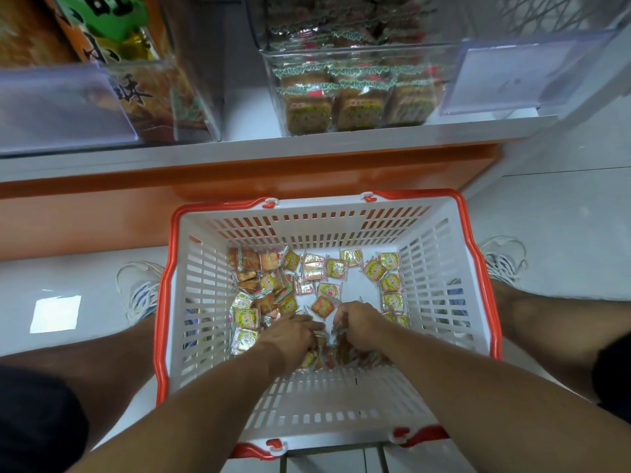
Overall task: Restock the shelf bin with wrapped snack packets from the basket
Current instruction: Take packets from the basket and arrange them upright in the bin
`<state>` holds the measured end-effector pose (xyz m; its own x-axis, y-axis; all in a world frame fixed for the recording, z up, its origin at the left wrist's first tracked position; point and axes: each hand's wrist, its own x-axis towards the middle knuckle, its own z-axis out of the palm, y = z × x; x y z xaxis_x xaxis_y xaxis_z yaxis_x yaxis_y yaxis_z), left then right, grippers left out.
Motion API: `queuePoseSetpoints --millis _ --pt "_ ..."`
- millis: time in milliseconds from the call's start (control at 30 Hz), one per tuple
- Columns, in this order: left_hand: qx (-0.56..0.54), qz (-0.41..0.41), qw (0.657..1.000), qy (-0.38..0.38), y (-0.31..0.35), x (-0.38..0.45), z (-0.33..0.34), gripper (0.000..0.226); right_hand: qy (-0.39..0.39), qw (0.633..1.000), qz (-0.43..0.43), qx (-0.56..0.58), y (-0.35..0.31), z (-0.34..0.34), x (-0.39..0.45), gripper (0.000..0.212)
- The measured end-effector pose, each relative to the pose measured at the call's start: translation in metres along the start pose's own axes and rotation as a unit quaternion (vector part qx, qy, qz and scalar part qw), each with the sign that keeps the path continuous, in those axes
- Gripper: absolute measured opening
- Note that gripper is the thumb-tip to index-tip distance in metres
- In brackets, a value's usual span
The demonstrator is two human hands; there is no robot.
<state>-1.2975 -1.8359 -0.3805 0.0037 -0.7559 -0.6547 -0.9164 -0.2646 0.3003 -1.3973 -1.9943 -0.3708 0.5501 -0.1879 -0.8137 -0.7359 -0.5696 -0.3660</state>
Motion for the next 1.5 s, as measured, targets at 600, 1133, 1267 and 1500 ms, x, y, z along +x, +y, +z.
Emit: queuePoseSetpoints --millis 600,1133,1267,1500 --pt "-0.535 -0.117 0.832 0.085 -0.015 -0.010 -0.055 0.025 -0.034 0.983 0.022 0.179 -0.020 -0.050 -0.019 0.040" --pt "-0.680 0.069 0.712 0.159 0.049 -0.147 -0.254 0.035 -0.252 0.949 -0.156 0.104 -0.090 -0.253 -0.219 0.046" --pt "-0.642 0.132 0.742 0.138 0.062 -0.190 -0.287 0.017 -0.251 0.921 -0.227 0.194 -0.091 -0.275 -0.247 0.045" --pt "-0.576 0.152 0.791 0.139 0.048 -0.201 -0.312 0.008 -0.194 0.893 -0.263 0.308 -0.101 -0.275 -0.239 0.041"
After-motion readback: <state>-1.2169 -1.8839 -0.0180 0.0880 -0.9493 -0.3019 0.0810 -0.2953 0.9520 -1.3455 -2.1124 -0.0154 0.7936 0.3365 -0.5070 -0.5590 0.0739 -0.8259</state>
